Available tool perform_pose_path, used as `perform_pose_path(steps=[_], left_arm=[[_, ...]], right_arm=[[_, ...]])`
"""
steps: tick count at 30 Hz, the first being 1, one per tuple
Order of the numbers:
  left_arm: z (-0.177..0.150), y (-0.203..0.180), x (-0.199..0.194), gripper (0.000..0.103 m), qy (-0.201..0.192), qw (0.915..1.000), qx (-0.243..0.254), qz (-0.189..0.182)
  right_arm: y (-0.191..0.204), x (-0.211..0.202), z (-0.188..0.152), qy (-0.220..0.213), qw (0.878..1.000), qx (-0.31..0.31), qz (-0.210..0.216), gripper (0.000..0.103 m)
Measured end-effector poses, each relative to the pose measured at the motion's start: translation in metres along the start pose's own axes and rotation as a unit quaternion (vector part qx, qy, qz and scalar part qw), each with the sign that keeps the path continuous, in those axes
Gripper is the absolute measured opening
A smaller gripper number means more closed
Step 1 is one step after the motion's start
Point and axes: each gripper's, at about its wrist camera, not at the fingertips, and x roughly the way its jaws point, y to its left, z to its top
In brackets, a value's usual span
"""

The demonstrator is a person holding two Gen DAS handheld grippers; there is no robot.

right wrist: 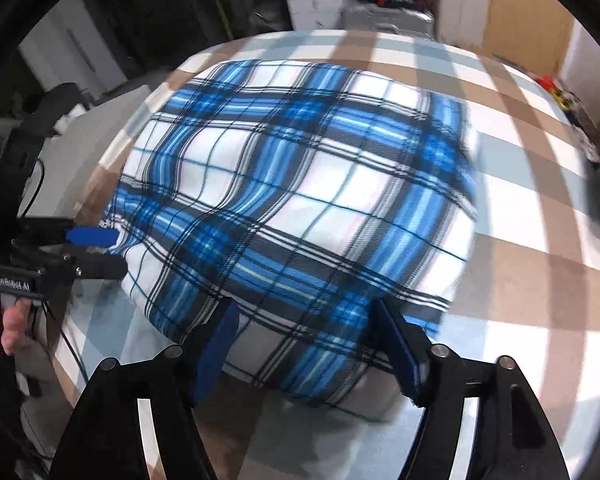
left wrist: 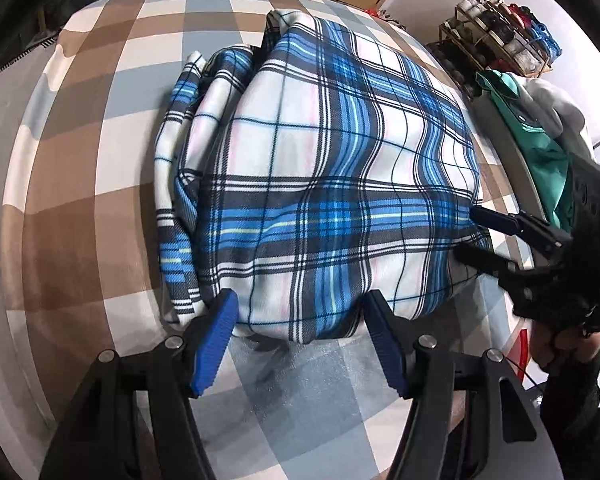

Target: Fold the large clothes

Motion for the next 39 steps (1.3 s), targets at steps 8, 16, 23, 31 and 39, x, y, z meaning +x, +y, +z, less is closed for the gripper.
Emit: perform_pose_path(steps=[8, 16, 23, 31, 39], left_arm=[[0.022, -0.054, -0.043, 0.060, -0.067, 0.9960, 0.057, -0.010], [0.110, -0.059, -0.010, 0.060, -0.050, 0.9937, 0.064, 0.077], [0.103, -0.013, 0.039, 0.063, 0.012, 0.9985, 0.030, 0.044], [0.088, -0.013, 0.004, 0.063, -0.006, 0.9994, 0.029, 0.015], [0.053, 0.000, -0.013, 0.063, -0.008, 0.9990, 0.024, 0.037]], right_arm=[[-0.023, -0.030, 0.026, -0.036, 0.995, 0.063, 0.075, 0.067], [-0.059, -0.005, 0.112, -0.025, 0.995, 0.091, 0.014, 0.034], [-0.077, 0.051, 0.135, 0.041, 0.993, 0.115, 0.003, 0.022], [-0.053, 0.026, 0.150, 0.022, 0.996, 0.085, 0.008, 0.022], [0.037, 0.093, 0.188, 0.102, 0.994, -0.017, 0.024, 0.007]])
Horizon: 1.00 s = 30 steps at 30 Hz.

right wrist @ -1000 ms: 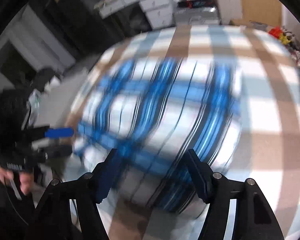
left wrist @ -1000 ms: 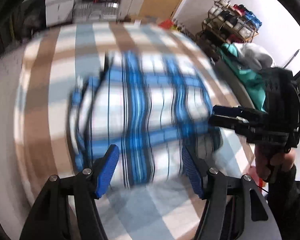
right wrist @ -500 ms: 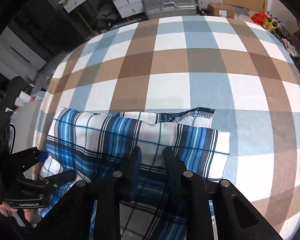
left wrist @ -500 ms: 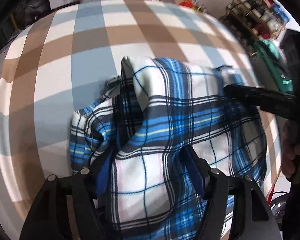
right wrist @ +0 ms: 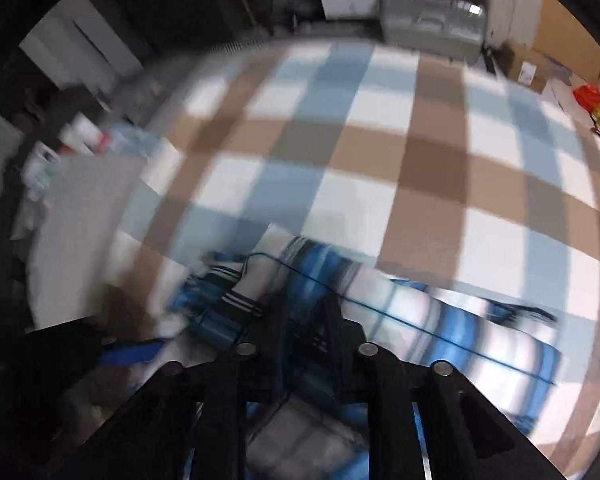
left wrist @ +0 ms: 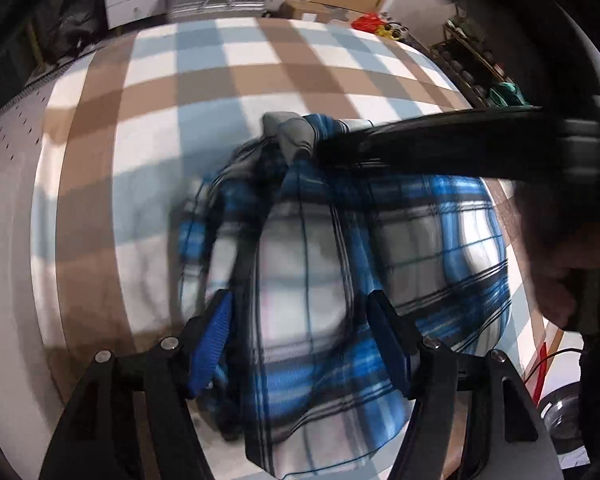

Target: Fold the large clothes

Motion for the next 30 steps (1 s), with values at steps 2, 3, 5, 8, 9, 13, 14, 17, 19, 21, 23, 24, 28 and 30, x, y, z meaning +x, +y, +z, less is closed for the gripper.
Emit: perform_pose_path(steps=[2, 3, 5, 8, 9, 13, 14, 17, 19, 21, 23, 24, 28, 30], left_arm=[[-0.003, 0.001, 0.009, 0.063, 0.012, 0.9999, -0.010, -0.002], [-0.005, 0.004, 0.013, 0.063, 0.015, 0.9998, -0.014, -0.006], [-0.009, 0.007, 0.013, 0.063, 0.013, 0.9996, -0.019, -0.015], [-0.013, 0.002, 0.002, 0.063, 0.005, 0.9999, -0.010, -0.009], [-0.015, -0.001, -0.003, 0.063, 0.000, 1.0000, -0.004, -0.004], [-0.026, -0.004, 0.000, 0.063, 0.009, 0.9999, 0.013, 0.007], [-0.029, -0.002, 0.004, 0.063, 0.014, 0.9998, 0.010, 0.004], [-0.033, 0.006, 0.010, 0.064, 0.008, 0.9999, 0.006, -0.011], [-0.033, 0.005, 0.011, 0.065, 0.002, 0.9998, 0.007, -0.019], [-0.032, 0.003, 0.012, 0.066, 0.006, 0.9998, 0.012, -0.017], [-0.032, -0.001, 0.011, 0.068, 0.012, 0.9995, 0.026, -0.014], [-0.029, 0.000, 0.012, 0.068, 0.017, 0.9995, 0.021, -0.014], [-0.017, -0.006, -0.018, 0.069, -0.008, 0.9982, 0.018, -0.057], [-0.009, -0.004, -0.043, 0.078, -0.046, 0.9963, 0.018, -0.071]], right_arm=[[-0.002, 0.016, 0.004, 0.004, 1.000, 0.002, -0.003, 0.001], [-0.005, 0.018, 0.005, 0.006, 1.000, 0.009, 0.001, 0.001], [-0.014, 0.017, 0.006, 0.014, 0.999, 0.039, 0.026, 0.000], [-0.030, -0.017, -0.012, -0.022, 0.995, 0.071, 0.068, 0.006], [-0.030, -0.036, -0.024, -0.049, 0.995, 0.057, 0.058, 0.006], [-0.030, -0.084, -0.077, -0.086, 0.995, 0.030, 0.036, 0.006], [-0.033, -0.091, -0.095, -0.085, 0.995, 0.027, 0.043, 0.006], [-0.039, -0.092, -0.135, -0.078, 0.996, 0.028, 0.025, 0.006], [-0.044, -0.077, -0.148, -0.054, 0.998, 0.033, 0.017, 0.006], [-0.051, -0.050, -0.157, -0.026, 0.999, 0.042, 0.009, 0.001], [-0.057, -0.036, -0.158, -0.036, 0.998, 0.050, 0.017, 0.000], [-0.062, -0.036, -0.159, -0.046, 0.996, 0.063, 0.033, 0.000], [-0.090, -0.052, -0.168, -0.070, 0.982, 0.118, 0.129, 0.012], [-0.106, -0.079, -0.177, -0.125, 0.971, 0.136, 0.154, 0.078]])
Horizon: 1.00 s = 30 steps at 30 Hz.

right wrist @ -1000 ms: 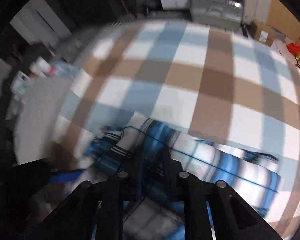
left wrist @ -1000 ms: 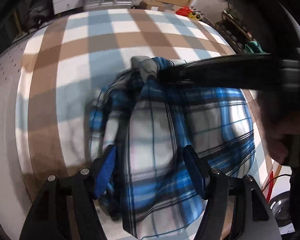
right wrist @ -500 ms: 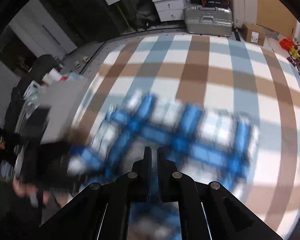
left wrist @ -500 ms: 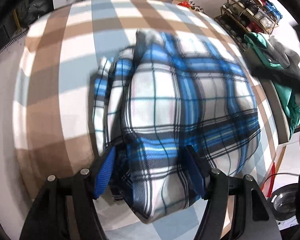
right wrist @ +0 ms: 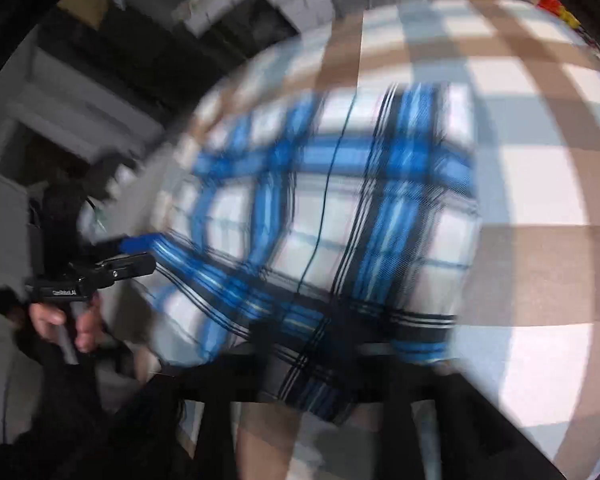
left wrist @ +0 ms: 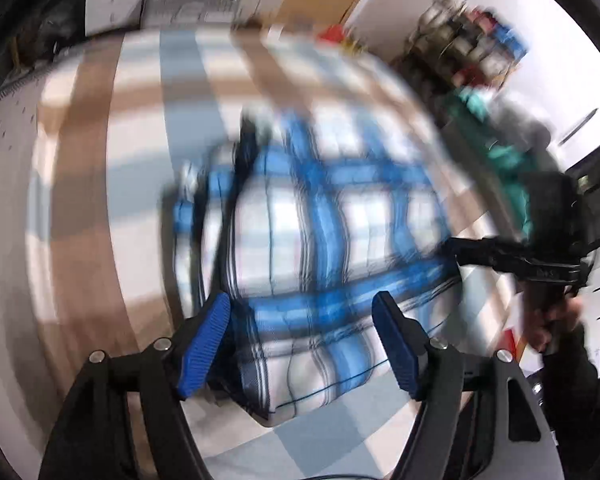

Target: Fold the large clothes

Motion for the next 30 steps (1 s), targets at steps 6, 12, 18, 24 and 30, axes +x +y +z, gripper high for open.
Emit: perform_pose_path(steps=[6, 12, 18, 24, 30], left_arm=[[0.018, 0.050, 0.005, 0.102, 0.043, 0.9940, -0.100, 0.007], [0.008, 0.078, 0.035, 0.102, 0.103, 0.9801, -0.159, -0.059], [0.010, 0.074, 0.049, 0.102, 0.136, 0.9774, -0.145, -0.074], [0.019, 0.079, 0.055, 0.102, 0.144, 0.9718, -0.156, -0.102], [0.027, 0.067, 0.064, 0.101, 0.148, 0.9737, -0.112, -0.132]], right_arm=[[-0.030, -0.033, 0.000, -0.056, 0.998, 0.040, 0.005, 0.101], [-0.070, -0.009, -0.008, -0.017, 0.994, 0.094, 0.047, 0.101], [-0.073, 0.006, 0.002, -0.008, 0.995, 0.095, 0.042, 0.101], [-0.053, 0.031, 0.019, 0.020, 0.997, 0.071, 0.036, 0.103], [-0.041, 0.042, 0.020, 0.024, 0.997, 0.051, 0.047, 0.101]])
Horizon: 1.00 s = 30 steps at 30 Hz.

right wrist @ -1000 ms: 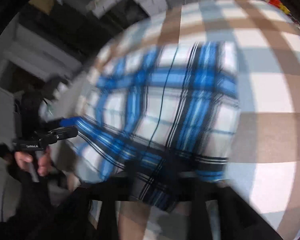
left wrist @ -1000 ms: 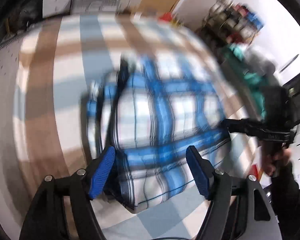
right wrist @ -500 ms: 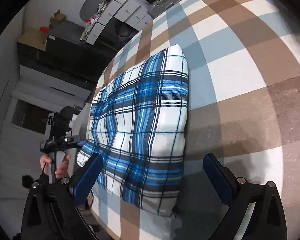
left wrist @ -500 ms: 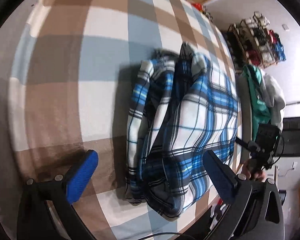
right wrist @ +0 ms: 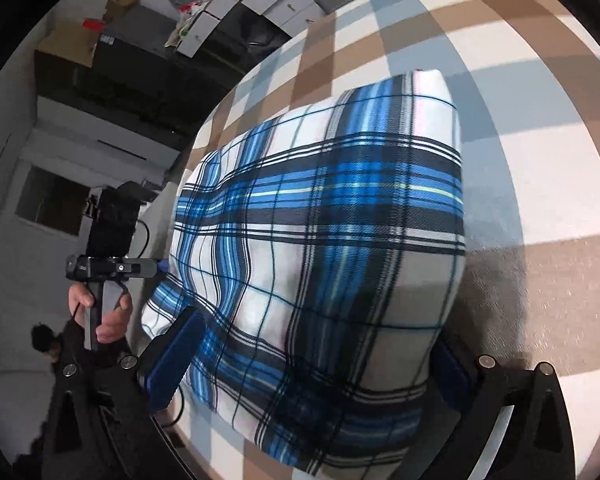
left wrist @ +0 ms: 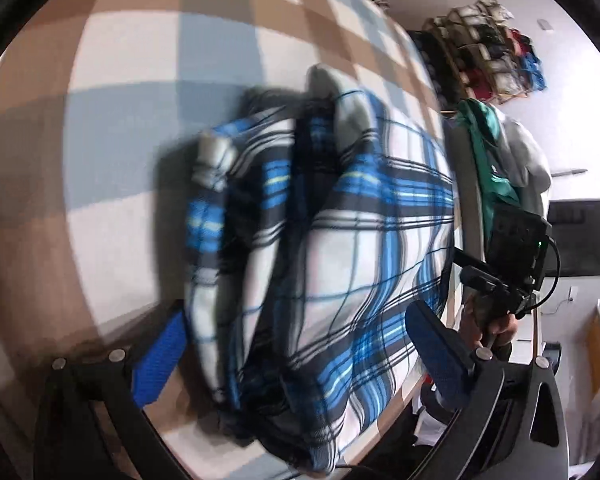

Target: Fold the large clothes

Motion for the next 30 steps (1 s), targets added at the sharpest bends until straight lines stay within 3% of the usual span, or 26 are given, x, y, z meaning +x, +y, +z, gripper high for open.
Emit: perform_pose_path(steps=[1, 2, 3, 4, 5, 6, 8, 12, 22, 30], left_arm=[[0.001, -0.003, 0.002, 0.101, -0.002, 1.0000, 0.005, 0.002], [0.003, -0.006, 0.004, 0.099, -0.004, 1.0000, 0.006, 0.007], [0.002, -0.009, 0.005, 0.090, -0.010, 0.9998, 0.008, 0.014], [0.000, -0.012, 0.009, 0.047, -0.005, 0.9996, 0.017, 0.024], [-0.001, -0.013, 0.012, 0.037, -0.004, 0.9988, 0.022, 0.043], [-0.003, -0.013, 0.012, 0.036, -0.008, 0.9986, 0.020, 0.049], [-0.007, -0.019, 0.007, 0.019, -0.013, 0.9983, 0.037, 0.043], [-0.013, -0.041, -0.006, 0.015, -0.029, 0.9959, 0.061, 0.059], [-0.040, -0.055, -0.060, 0.014, -0.087, 0.9923, 0.074, 0.047], [-0.078, -0.043, -0.146, 0.014, -0.174, 0.9809, 0.059, 0.065]], right_arm=[[-0.001, -0.003, -0.003, -0.005, 1.000, -0.002, -0.002, 0.097], [-0.003, -0.005, -0.005, -0.012, 1.000, -0.003, -0.009, 0.081], [-0.005, -0.007, -0.007, -0.018, 1.000, -0.002, -0.019, 0.056], [-0.010, -0.011, -0.010, -0.021, 1.000, 0.005, -0.021, 0.049], [-0.016, -0.012, -0.012, -0.027, 0.999, 0.017, -0.004, 0.045], [-0.019, -0.015, -0.014, -0.038, 0.999, 0.024, 0.009, 0.038], [-0.017, -0.019, -0.018, -0.049, 0.999, 0.014, 0.006, 0.031], [0.001, -0.035, -0.020, -0.072, 0.997, -0.013, 0.005, 0.023], [0.056, -0.055, -0.012, -0.092, 0.992, -0.064, 0.049, 0.021], [0.162, -0.032, 0.013, -0.095, 0.981, -0.143, 0.085, 0.021]])
